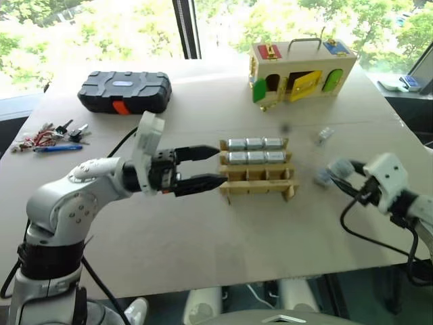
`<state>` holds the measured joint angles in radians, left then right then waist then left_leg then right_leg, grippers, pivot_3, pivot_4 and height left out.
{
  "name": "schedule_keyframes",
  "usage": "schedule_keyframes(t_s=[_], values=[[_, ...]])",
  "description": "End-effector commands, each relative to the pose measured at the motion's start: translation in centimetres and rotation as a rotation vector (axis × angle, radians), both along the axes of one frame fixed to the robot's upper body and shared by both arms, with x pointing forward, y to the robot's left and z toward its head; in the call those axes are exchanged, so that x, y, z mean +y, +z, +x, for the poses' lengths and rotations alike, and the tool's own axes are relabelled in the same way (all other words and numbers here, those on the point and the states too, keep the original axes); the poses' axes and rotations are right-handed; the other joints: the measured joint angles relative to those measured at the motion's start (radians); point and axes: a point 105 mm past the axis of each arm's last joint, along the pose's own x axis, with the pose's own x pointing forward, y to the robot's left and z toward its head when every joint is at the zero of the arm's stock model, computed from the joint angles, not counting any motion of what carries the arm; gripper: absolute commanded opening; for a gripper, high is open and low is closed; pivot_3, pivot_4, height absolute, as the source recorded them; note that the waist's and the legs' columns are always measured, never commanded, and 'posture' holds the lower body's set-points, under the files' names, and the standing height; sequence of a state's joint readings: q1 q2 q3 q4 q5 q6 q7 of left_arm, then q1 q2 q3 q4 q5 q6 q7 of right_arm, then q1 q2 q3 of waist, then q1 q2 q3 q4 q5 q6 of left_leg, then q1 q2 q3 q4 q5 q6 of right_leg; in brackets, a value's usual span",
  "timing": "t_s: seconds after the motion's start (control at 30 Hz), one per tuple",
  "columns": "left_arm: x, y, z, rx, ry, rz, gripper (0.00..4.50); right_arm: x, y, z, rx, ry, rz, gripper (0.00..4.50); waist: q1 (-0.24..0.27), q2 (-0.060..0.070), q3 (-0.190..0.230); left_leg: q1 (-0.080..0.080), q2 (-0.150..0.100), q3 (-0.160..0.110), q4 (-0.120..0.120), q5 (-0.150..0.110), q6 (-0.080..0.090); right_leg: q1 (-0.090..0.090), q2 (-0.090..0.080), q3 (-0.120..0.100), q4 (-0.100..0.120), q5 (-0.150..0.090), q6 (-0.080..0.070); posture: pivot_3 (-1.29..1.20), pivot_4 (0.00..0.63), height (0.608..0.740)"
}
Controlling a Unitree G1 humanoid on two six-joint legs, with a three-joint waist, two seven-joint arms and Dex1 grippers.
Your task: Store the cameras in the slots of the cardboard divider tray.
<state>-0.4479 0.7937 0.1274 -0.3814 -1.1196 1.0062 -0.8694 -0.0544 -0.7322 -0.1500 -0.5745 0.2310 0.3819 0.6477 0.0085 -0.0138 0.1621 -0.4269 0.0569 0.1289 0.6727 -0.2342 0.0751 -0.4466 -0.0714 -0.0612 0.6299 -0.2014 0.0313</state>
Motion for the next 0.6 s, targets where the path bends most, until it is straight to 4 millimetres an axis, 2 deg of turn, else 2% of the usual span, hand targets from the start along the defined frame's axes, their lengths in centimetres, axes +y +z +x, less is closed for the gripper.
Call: schedule_keyframes(t_s=[0.03, 0.17, 0.23, 0.37, 0.57, 0.6], values=[[-2.0, 0.8, 0.6, 0.101, -0.035, -0.048, 4.50, 4.9, 2.3, -0.9, -0.139, 0.164, -0.068, 1.91, 0.004, 0.000, 0.000, 0.000, 0.000, 0.000, 0.000, 0.000, 0.000, 0.000, 0.000, 0.000, 0.000, 0.000, 0.000, 0.00, 0.150, 0.740], [-3.4, 1.2, 2.7, 0.179, 0.008, -0.096, 4.50, 8.5, 3.7, -1.2, -0.227, 0.305, -0.123, 1.91, 0.006, -0.001, 0.000, -0.002, -0.002, -0.001, 0.002, 0.003, -0.004, 0.000, 0.000, -0.001, 0.000, 0.002, 0.002, 0.00, 0.150, 0.740], [-3.8, 1.3, 3.4, 0.203, 0.024, -0.106, 4.50, 9.6, 4.3, -1.1, -0.254, 0.350, -0.130, 1.91, 0.005, -0.001, 0.001, -0.003, -0.003, -0.001, 0.003, 0.003, -0.004, 0.000, 0.000, -0.001, 0.000, 0.002, 0.002, 0.00, 0.150, 0.740], [-4.1, 1.3, 3.6, 0.211, 0.033, -0.112, 4.50, 10.6, 5.2, -1.0, -0.293, 0.398, -0.145, 1.91, 0.004, -0.002, 0.001, -0.003, -0.003, -0.001, 0.003, 0.003, -0.004, 0.000, 0.000, -0.001, 0.000, 0.005, 0.000, 0.00, 0.150, 0.740], [-4.3, 1.5, 4.0, 0.228, 0.050, -0.155, 4.50, 11.5, 5.2, -1.2, -0.319, 0.446, -0.157, 1.91, 0.005, -0.002, 0.001, -0.003, -0.002, -0.001, 0.003, 0.003, -0.004, 0.000, 0.000, -0.001, 0.000, 0.005, 0.000, 0.00, 0.150, 0.740], [-4.3, 1.5, 3.9, 0.225, 0.049, -0.155, 4.24, 11.6, 5.2, -1.2, -0.318, 0.450, -0.153, 1.91, 0.004, -0.002, 0.001, -0.003, -0.002, -0.001, 0.004, 0.003, -0.004, 0.000, 0.000, -0.001, 0.000, 0.005, 0.000, 0.00, 0.150, 0.740]])
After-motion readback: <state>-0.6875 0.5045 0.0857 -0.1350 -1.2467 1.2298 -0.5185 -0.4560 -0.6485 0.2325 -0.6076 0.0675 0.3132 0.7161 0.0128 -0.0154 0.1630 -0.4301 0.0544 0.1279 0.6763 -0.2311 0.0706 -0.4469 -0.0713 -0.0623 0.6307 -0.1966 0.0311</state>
